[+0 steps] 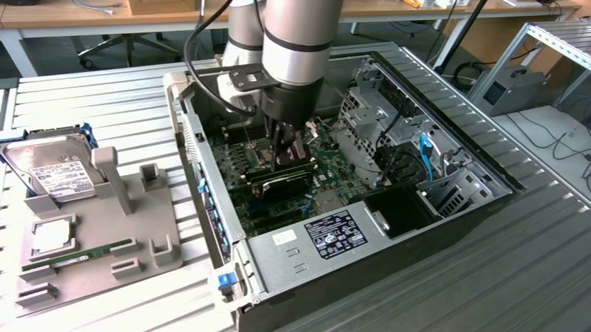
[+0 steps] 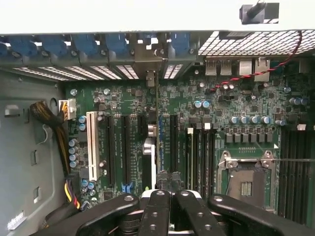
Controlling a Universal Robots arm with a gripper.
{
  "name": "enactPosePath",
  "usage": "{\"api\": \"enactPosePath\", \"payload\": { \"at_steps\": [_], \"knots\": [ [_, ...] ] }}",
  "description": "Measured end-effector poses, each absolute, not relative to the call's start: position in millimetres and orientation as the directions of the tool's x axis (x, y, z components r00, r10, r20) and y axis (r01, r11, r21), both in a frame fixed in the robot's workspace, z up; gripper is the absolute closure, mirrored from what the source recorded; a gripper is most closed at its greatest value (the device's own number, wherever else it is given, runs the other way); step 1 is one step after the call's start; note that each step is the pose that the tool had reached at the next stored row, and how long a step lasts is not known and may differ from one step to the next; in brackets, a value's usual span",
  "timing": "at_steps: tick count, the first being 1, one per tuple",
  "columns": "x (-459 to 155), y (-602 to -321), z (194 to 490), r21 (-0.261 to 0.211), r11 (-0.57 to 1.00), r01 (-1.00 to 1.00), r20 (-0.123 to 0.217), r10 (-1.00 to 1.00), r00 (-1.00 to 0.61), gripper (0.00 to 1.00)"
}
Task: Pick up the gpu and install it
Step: 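Press down on the gpu until it lock into place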
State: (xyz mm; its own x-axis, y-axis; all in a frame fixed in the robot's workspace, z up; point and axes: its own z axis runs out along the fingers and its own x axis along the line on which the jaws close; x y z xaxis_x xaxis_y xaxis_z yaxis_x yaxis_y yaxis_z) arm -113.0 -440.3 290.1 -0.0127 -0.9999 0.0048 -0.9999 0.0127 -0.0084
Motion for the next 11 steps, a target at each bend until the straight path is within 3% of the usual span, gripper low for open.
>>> {"api": "enactPosePath", "payload": {
  "at_steps": [11],
  "knots": [
    [-112.6, -444.0, 284.9, -0.008, 0.012, -1.000, 0.005, -1.000, -0.013, 0.89]
  ]
}}
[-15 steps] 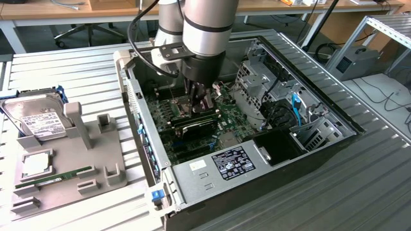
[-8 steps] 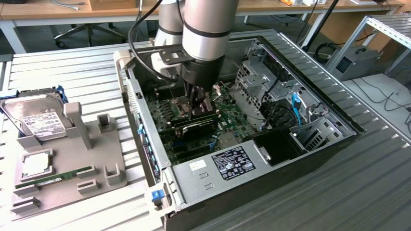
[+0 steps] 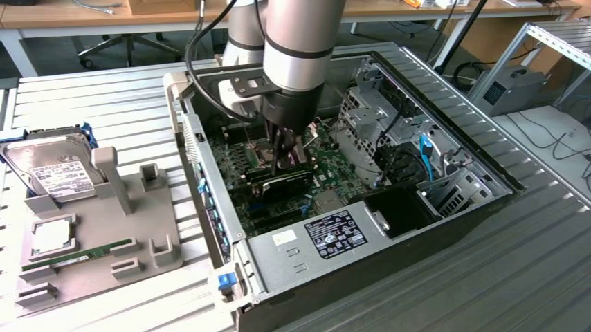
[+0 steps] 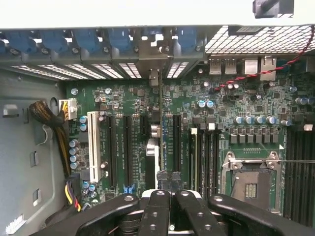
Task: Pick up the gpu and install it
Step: 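Press down on the gpu until it lock into place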
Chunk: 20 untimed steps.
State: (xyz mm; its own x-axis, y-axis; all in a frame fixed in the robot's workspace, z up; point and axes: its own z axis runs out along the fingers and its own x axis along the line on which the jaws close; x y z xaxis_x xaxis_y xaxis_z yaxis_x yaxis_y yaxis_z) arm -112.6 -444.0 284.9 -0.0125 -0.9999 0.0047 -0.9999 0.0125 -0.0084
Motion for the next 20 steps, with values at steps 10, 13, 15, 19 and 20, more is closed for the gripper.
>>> {"api": "enactPosePath", "payload": {
  "at_steps": [10, 13, 15, 19, 20],
  "knots": [
    [-113, -444, 280, -0.009, 0.013, -1.000, 0.004, -1.000, -0.013, 0.89],
    [-113, -444, 276, -0.008, 0.013, -1.000, 0.005, -1.000, -0.013, 0.89],
    [-113, -444, 274, -0.008, 0.013, -1.000, 0.005, -1.000, -0.013, 0.89],
    [-114, -444, 272, -0.008, 0.013, -1.000, 0.005, -1.000, -0.013, 0.89],
    [-115, -444, 272, -0.008, 0.012, -1.000, 0.005, -1.000, -0.012, 0.89]
  ]
}}
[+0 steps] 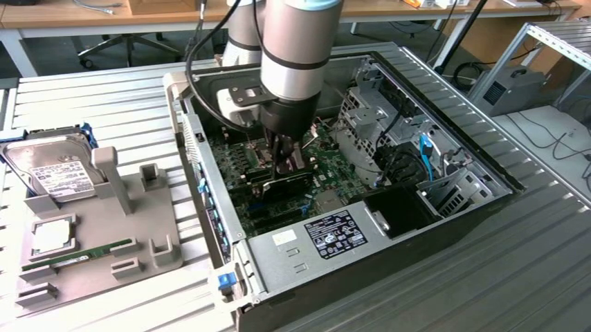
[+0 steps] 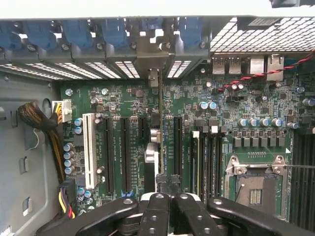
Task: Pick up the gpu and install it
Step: 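Press down on the gpu until it lock into place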
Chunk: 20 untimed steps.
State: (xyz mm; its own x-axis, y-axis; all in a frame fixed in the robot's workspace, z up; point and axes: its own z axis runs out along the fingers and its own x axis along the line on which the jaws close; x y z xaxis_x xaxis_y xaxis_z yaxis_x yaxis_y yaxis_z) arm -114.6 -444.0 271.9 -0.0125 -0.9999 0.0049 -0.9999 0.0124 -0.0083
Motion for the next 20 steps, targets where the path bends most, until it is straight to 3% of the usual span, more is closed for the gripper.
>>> {"api": "enactPosePath", "payload": {
  "at_steps": [20],
  "knots": [
    [-121.5, -444.0, 269.4, -0.008, 0.013, -1.000, 0.005, -1.000, -0.013, 0.89]
  ]
}}
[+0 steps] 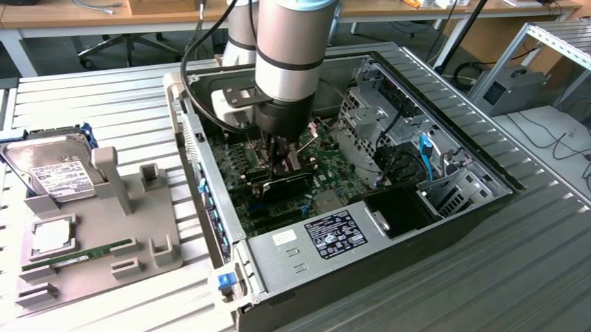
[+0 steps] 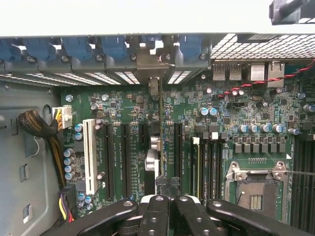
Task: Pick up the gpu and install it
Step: 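Press down on the gpu until it lock into place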
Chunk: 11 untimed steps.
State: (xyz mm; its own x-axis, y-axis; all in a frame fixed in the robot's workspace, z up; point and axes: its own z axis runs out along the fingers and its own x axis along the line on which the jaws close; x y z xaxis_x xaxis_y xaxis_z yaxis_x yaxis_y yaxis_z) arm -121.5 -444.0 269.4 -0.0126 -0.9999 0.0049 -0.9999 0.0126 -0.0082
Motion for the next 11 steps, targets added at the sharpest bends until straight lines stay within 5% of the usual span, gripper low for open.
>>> {"api": "enactPosePath", "payload": {
  "at_steps": [11],
  "knots": [
    [-121, -444, 287, -0.008, 0.013, -1.000, 0.005, -1.000, -0.013, 0.89]
  ]
}}
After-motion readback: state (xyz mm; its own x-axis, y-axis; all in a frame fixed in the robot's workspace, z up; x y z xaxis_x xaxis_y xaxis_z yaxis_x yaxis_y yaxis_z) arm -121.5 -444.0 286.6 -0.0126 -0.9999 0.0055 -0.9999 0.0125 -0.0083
